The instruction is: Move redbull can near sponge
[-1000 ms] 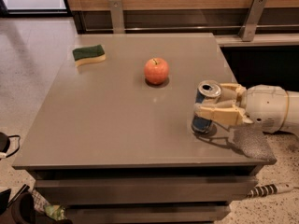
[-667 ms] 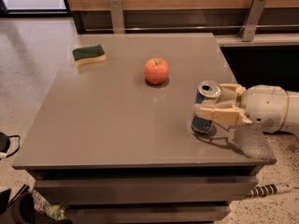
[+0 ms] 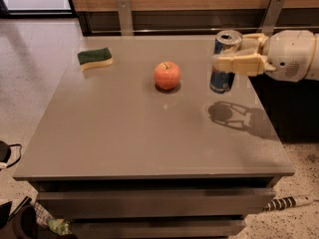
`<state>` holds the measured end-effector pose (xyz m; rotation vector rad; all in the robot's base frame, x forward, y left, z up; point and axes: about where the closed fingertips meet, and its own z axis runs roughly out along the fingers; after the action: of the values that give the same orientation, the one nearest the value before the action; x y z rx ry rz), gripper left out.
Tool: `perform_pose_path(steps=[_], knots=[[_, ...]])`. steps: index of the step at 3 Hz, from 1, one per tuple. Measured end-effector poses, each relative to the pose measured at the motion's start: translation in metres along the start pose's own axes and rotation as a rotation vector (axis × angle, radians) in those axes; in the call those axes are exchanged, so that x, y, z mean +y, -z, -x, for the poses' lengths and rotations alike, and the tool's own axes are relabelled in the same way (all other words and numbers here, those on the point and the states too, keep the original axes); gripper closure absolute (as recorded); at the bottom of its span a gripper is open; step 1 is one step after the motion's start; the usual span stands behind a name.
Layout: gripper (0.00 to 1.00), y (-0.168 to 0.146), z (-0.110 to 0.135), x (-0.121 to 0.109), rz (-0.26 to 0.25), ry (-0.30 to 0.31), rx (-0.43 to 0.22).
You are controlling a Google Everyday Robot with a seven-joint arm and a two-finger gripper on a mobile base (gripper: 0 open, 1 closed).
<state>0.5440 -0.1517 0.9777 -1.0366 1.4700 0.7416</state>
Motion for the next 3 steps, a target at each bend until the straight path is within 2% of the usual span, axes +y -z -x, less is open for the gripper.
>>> perform_pose_path(steps=[1,2,3], knots=[[1.00,-0.013,0.042,-0.042,-0.029,0.019,-0.008],[1.00,-0.050,0.088,-0.070,-0.075,0.048,0.004],[1.00,-0.114,0.120,-0.106,-0.097,0.046,0.011]])
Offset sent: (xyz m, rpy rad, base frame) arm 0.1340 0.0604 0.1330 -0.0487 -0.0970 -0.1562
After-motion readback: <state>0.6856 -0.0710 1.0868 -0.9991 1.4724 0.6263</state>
